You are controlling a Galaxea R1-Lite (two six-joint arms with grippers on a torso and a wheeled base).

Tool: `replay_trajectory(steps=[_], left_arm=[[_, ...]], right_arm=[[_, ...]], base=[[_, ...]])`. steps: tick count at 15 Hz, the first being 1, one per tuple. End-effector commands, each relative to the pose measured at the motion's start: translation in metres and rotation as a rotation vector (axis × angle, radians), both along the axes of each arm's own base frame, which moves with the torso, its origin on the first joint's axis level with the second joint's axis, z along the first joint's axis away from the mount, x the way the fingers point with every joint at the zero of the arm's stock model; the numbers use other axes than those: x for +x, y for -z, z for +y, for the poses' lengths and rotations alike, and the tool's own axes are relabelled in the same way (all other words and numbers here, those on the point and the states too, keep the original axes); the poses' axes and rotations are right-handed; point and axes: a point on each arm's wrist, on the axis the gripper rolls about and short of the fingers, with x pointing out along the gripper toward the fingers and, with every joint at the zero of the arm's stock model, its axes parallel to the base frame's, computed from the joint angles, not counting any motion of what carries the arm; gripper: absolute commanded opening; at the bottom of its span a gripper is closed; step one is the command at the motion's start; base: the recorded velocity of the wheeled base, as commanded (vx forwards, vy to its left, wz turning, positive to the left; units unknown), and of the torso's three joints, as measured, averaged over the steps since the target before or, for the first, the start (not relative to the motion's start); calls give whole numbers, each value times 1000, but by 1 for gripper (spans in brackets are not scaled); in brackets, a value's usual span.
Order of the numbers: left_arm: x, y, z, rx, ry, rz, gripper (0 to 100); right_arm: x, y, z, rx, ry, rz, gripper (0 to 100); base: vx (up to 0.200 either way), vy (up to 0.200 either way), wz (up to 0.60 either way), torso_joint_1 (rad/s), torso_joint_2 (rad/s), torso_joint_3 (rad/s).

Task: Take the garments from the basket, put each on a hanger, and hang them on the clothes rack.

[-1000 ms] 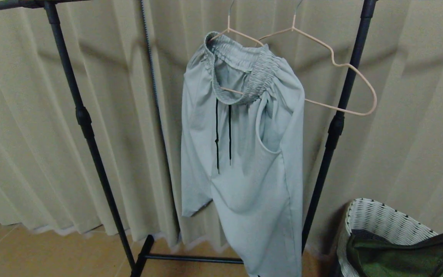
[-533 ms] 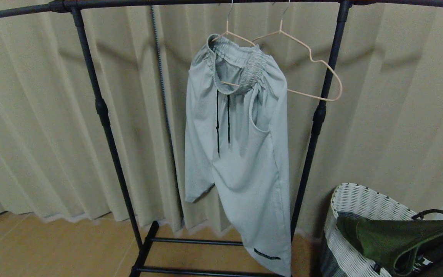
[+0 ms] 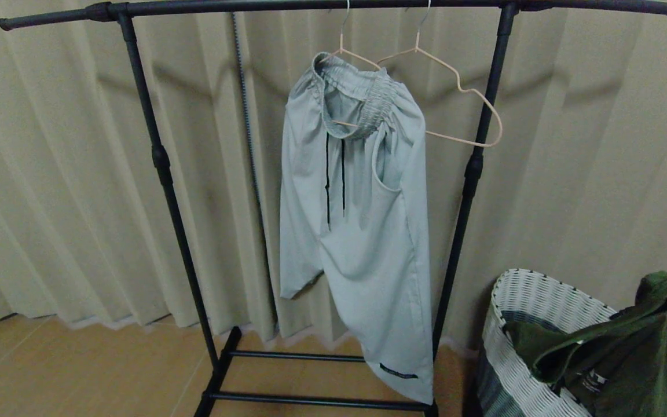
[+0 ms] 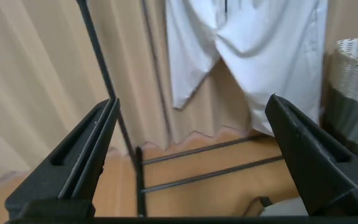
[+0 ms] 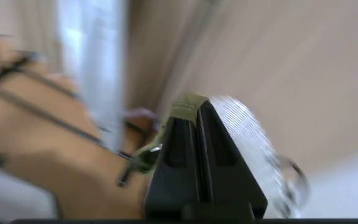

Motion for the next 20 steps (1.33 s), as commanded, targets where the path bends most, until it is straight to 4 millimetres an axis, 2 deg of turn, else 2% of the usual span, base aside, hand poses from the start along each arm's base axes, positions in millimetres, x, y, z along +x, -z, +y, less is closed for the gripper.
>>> replay_trajectory(steps=[1,4,5,7,8,10,11,12,14,16,17,20], left_arm=[[-3,-12,-1,2,53,-70,100],[-22,-53,-3,17,220,-229,100],[-20,-77,-4,28,269,-224,100],[-6,-101,-7,38,352,-159,100],[10,-118,-9,43,393,-102,100],[43,-134,-13,81,449,-6,100],[45,-134,-13,84,452,-4,100],[68,-139,-22,97,559,48,100],[100,-140,-44,112,641,120,100],[125,-137,-78,114,648,172,100],[132,-136,-96,85,672,191,100],[135,-129,-170,-6,725,290,100]], right_arm=[[19,-4,19,-3,-127,42,0],[22,-20,31,42,-199,0,0],[21,-27,34,101,-208,-4,0],[21,-33,36,173,-225,-8,0],[22,-39,37,218,-247,-21,0],[27,-47,41,234,-276,-35,0],[28,-47,42,234,-279,-34,0],[33,-53,46,246,-316,-32,0],[44,-54,54,258,-362,-9,0],[51,-56,67,326,-404,-7,0],[54,-56,71,351,-410,-9,0],[63,-58,77,377,-448,-45,0]], base=[[0,0,0,0,0,0],[0,0,0,0,0,0],[0,0,0,0,0,0],[0,0,0,0,0,0],[0,0,0,0,0,0],[0,0,0,0,0,0],[0,0,0,0,0,0],[0,0,0,0,0,0],[0,0,0,0,0,0],[0,0,0,0,0,0],[0,0,0,0,0,0],[0,0,0,0,0,0]])
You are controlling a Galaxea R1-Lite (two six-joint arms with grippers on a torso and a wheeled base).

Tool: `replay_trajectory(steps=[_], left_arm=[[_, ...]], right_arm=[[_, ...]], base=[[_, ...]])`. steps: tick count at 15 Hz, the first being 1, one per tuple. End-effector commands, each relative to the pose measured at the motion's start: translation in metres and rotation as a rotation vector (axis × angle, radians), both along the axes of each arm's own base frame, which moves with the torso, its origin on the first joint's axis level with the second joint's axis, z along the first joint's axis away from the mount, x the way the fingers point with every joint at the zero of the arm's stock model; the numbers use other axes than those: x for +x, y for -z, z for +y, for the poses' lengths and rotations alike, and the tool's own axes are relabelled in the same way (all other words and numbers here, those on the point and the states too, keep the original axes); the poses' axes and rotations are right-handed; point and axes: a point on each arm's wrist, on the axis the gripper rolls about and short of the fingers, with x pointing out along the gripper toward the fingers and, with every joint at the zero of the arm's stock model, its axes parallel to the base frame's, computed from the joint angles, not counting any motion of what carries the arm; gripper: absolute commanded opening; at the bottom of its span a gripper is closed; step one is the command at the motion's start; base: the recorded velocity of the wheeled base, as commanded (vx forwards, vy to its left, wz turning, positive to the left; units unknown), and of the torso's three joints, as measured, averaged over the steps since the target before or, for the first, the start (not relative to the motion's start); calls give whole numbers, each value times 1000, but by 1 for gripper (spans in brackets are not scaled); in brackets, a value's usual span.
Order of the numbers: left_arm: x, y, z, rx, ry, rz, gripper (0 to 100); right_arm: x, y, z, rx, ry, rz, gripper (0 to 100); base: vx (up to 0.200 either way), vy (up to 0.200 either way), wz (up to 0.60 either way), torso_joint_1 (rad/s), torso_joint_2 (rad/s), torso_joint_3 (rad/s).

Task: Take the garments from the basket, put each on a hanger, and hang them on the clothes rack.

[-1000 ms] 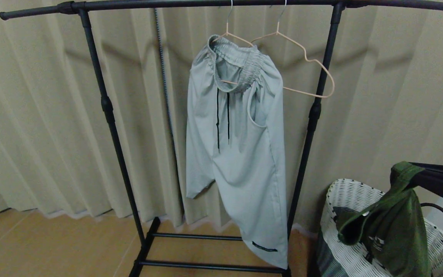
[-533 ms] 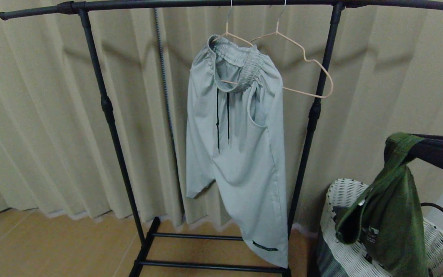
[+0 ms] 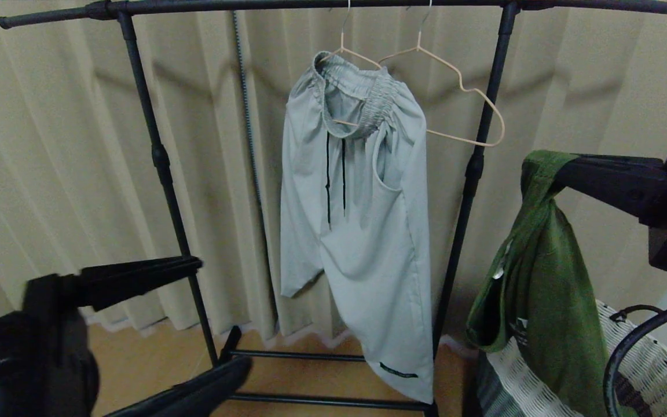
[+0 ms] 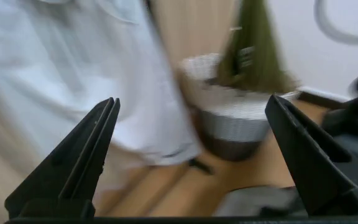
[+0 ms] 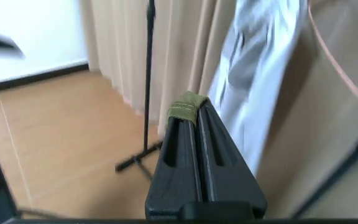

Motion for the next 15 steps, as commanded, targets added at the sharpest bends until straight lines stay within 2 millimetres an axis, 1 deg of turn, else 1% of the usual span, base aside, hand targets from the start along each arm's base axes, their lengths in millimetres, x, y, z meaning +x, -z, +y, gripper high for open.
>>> replay_trajectory(steps=[1,2,4,5,6,7,8,9,11,12,15], left_arm=[[20,22,-95,31,-4,163,100],[26,30,-112,41,-42,185,100],[38,47,-136,84,-60,210,100],[42,50,-144,88,-61,212,100],[47,57,-154,97,-60,223,100],[53,66,-167,111,-64,243,100],[54,67,-169,111,-63,246,100],[60,71,-180,103,-65,262,100],[62,75,-198,76,-55,294,100],[63,76,-201,64,-57,307,100],[66,82,-201,67,-70,328,100]], right_arm=[[3,4,3,-7,-25,15,0],[-1,0,1,2,-30,0,0],[-14,-5,-4,34,-54,-8,0],[-20,-8,-5,51,-69,-11,0],[-27,-11,-4,70,-106,-15,0],[-41,-12,-4,101,-167,-10,0],[-43,-12,-4,104,-175,-7,0],[-50,-12,-5,116,-201,-6,0],[-53,-12,-5,117,-216,-8,0],[-53,-12,-5,117,-216,-8,0],[-52,-13,-5,118,-213,-9,0]], base=[[0,0,0,0,0,0],[0,0,0,0,0,0],[0,0,0,0,0,0],[0,0,0,0,0,0],[0,0,0,0,0,0],[0,0,0,0,0,0],[0,0,0,0,0,0],[0,0,0,0,0,0],[0,0,0,0,0,0],[0,0,0,0,0,0],[0,0,0,0,0,0]])
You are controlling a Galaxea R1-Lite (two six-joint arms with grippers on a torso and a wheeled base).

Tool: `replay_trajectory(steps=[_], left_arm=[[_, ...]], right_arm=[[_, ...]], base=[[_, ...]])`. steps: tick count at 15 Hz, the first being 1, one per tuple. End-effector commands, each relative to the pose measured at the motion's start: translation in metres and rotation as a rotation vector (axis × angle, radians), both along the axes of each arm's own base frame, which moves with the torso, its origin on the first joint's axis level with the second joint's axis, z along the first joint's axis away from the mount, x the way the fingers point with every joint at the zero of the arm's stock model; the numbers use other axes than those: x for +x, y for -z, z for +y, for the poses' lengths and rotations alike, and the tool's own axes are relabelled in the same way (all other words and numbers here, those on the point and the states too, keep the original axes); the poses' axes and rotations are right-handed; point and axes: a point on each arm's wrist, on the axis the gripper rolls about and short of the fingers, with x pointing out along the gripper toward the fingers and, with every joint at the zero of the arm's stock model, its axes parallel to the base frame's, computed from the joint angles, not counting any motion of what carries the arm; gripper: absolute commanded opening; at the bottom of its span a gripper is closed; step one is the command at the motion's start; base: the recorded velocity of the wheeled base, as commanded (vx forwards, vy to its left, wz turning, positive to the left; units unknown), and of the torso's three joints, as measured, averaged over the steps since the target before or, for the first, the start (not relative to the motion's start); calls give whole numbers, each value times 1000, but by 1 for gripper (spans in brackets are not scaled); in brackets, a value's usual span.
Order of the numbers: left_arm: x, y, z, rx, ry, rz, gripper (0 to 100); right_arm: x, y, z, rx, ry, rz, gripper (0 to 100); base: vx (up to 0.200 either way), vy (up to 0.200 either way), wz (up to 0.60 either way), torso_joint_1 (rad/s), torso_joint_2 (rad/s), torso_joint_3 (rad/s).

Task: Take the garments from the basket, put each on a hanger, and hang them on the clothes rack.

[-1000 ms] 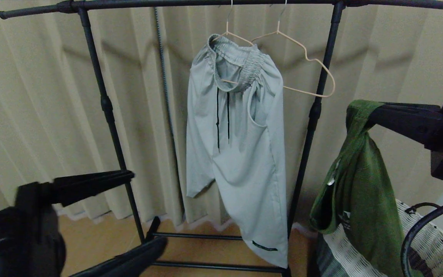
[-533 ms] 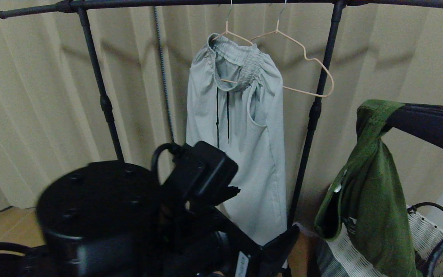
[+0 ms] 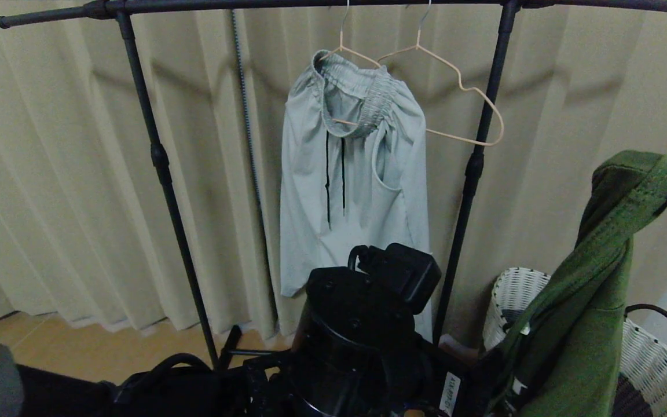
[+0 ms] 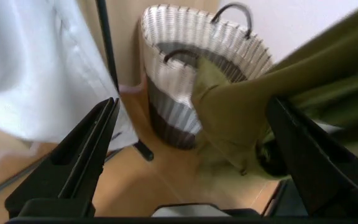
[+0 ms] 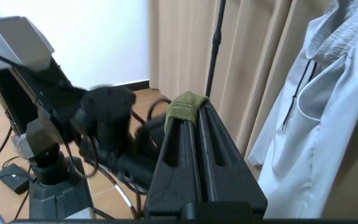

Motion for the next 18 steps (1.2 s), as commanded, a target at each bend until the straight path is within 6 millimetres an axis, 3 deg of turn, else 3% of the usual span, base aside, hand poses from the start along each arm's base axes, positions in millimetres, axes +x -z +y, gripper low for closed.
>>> replay_trajectory(steps=[1,6,16,17,18], left_arm=[[3,9,-3,21,-4,11,100],[16,26,7,79,-79,31,100],[11,35,6,58,-3,47,100],[11,35,5,55,13,52,0],[10,35,5,52,26,55,0]], right_arm=[[-1,-1,-1,4,-1,-4,0],[-3,-2,-3,9,4,-12,0],[-4,-9,-13,-27,59,25,0],[-5,-13,-14,-41,61,40,0],[-7,-14,-15,-45,61,45,0]], base=[[0,0,0,0,0,0],[0,0,0,0,0,0],[0,0,0,0,0,0],[0,0,0,0,0,0],[0,0,0,0,0,0]])
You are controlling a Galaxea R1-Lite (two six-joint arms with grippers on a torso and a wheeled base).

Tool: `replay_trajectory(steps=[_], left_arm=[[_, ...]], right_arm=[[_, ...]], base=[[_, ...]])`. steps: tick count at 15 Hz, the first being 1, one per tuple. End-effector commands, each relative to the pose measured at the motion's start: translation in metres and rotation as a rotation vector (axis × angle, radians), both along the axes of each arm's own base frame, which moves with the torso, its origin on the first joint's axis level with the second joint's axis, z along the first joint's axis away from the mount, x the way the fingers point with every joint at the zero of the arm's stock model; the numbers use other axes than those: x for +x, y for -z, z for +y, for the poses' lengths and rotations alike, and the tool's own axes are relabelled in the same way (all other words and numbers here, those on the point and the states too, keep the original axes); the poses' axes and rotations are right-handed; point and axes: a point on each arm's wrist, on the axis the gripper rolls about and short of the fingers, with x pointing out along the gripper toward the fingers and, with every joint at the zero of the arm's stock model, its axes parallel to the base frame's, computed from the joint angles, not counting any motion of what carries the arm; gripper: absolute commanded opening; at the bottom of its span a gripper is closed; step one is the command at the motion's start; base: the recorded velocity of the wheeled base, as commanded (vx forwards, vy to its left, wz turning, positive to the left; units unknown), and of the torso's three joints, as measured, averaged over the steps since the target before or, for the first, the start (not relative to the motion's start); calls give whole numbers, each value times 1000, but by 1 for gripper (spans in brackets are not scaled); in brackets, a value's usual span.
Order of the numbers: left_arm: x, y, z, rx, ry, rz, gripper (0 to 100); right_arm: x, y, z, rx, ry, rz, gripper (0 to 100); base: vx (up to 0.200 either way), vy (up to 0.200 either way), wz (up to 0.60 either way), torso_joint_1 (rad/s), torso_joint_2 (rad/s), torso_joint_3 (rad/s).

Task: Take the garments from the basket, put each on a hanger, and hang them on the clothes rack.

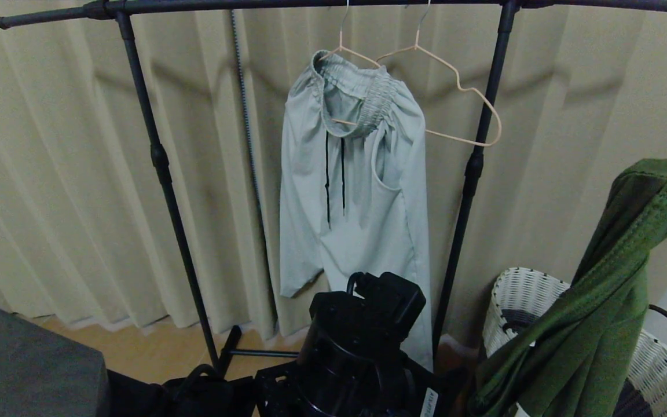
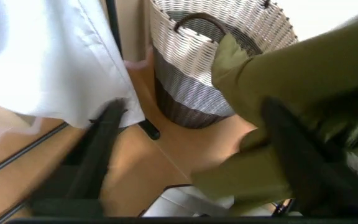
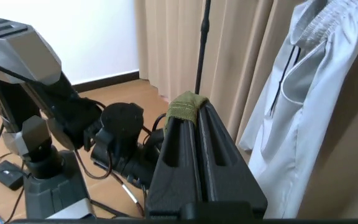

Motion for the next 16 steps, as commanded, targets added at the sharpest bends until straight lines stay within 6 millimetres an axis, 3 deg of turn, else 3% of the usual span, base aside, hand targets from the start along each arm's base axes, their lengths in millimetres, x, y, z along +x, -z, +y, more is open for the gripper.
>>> replay_trajectory(steps=[1,8,11,12,16], left_arm=[[-1,-2,0,-6,7,-2,0],[-2,3,3,-12,13,-51,0],[-7,12,14,-27,42,-166,0],[-8,16,18,-19,52,-195,100],[-10,25,14,-76,125,-199,100]], right_arm=[[-3,-6,-3,13,0,-16,0],[-9,3,-9,-16,17,18,0],[-3,-1,-14,-9,79,10,0],[0,1,-15,-21,103,27,0],[-1,-1,-17,-26,111,35,0]], base=[[0,0,0,0,0,0],[0,0,0,0,0,0],[0,0,0,0,0,0],[0,0,0,0,0,0],[0,0,0,0,0,0]])
